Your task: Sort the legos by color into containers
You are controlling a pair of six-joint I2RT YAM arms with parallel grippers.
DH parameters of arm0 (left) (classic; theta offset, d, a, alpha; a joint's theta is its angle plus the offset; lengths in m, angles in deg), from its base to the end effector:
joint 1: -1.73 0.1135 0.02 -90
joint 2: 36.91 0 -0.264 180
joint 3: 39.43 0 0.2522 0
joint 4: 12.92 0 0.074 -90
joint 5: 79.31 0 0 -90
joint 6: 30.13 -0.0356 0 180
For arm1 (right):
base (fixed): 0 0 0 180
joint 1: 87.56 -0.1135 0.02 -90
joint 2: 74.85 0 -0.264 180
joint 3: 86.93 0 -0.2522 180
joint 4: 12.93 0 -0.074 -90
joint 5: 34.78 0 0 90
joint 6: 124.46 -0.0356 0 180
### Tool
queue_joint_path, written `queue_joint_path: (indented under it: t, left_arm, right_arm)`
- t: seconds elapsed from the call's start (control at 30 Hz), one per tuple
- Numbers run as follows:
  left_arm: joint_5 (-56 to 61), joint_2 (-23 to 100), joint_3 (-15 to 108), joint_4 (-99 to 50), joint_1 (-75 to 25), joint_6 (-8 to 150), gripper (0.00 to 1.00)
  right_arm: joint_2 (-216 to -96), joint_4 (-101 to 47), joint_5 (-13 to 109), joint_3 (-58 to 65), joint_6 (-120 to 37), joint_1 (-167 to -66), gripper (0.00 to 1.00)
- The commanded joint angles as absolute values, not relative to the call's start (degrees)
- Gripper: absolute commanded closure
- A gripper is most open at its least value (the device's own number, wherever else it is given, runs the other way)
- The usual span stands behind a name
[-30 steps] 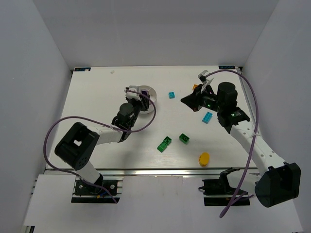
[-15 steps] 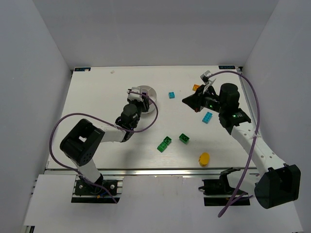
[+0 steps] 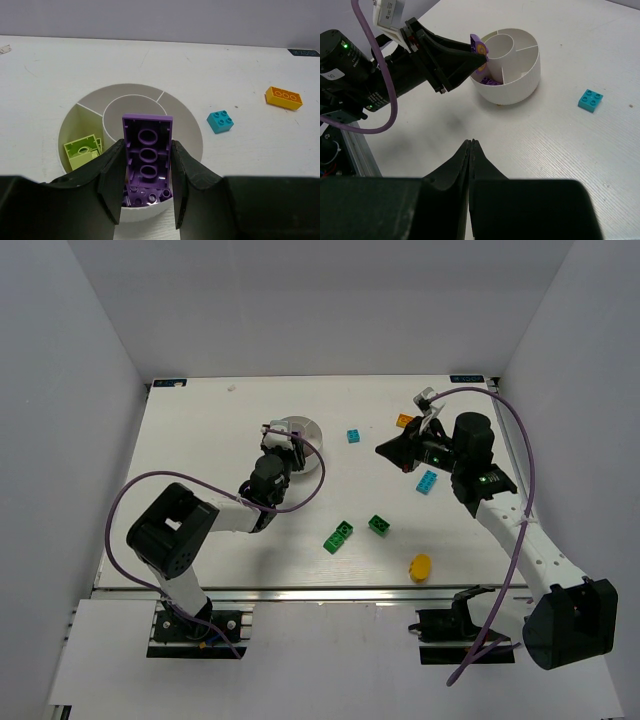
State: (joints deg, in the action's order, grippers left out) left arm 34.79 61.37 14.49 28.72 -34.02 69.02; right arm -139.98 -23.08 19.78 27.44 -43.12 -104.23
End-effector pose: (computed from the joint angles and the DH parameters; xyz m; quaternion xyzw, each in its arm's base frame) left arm 0.2882 -0.1896 0.1934 0.0226 0.7219 -0.1181 0.6815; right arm 0.2457 0.0951 0.3380 -0.2467 0.7123 0.3616 0.5486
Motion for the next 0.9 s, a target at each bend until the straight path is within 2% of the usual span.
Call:
queue_joint_path:
  t: [0.0, 0.1, 0.4, 0.53, 0.87]
  left_arm:
    - [36.09, 61.44, 15.55, 30.80, -34.22, 68.92, 0.80]
    - [36.18, 61.52, 15.29, 30.54, -34.22, 69.01, 0.70]
    - [36.71, 61.88, 14.41, 30.89, -34.22, 69.72, 0.64]
    - [36.80, 61.79, 14.58, 30.63, -34.22, 69.89, 0.53]
    - [37.15, 61.52, 13.00, 30.98, -34.22, 70.68, 0.40]
  right_arm:
    - [-139.81, -20.19, 18.13, 27.37, -43.69, -104.00, 1.00]
    - [-139.98, -20.19, 18.04, 27.37, -43.86, -103.82, 1.00]
    - [-139.98, -20.10, 17.78, 27.55, -44.04, -103.39, 1.00]
    - [-140.16, -19.93, 17.60, 27.55, -43.95, -103.47, 1.00]
    - [-140.60, -19.84, 17.25, 27.72, -43.95, -103.38, 1.00]
